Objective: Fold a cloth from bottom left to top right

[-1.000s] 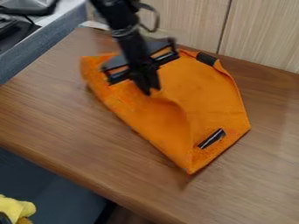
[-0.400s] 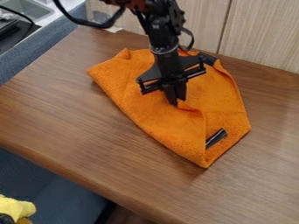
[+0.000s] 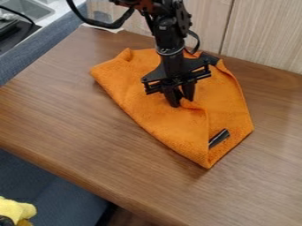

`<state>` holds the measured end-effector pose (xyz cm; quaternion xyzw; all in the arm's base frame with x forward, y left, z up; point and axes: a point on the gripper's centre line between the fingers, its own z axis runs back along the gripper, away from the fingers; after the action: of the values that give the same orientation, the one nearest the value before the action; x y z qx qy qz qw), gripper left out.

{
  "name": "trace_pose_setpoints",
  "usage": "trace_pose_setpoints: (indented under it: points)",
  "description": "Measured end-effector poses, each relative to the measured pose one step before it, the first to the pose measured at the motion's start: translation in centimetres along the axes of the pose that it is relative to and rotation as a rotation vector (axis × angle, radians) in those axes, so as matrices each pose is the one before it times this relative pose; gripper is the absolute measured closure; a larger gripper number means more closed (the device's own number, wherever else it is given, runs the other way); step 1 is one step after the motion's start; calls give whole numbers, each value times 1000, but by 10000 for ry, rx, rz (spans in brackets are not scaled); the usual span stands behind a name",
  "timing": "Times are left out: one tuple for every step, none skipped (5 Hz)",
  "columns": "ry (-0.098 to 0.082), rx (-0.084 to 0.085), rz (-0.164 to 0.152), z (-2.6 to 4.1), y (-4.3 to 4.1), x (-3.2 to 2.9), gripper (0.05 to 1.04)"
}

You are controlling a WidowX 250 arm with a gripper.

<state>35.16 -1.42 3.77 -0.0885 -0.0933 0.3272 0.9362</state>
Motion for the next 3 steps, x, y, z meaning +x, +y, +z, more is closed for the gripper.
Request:
trace_pose_setpoints:
  points:
    - [76,-42,-197,350,246,-491,273]
    - [-109,76,45,1089,1216,140,77]
    - [-204,-197,-290,1153,141,11,77]
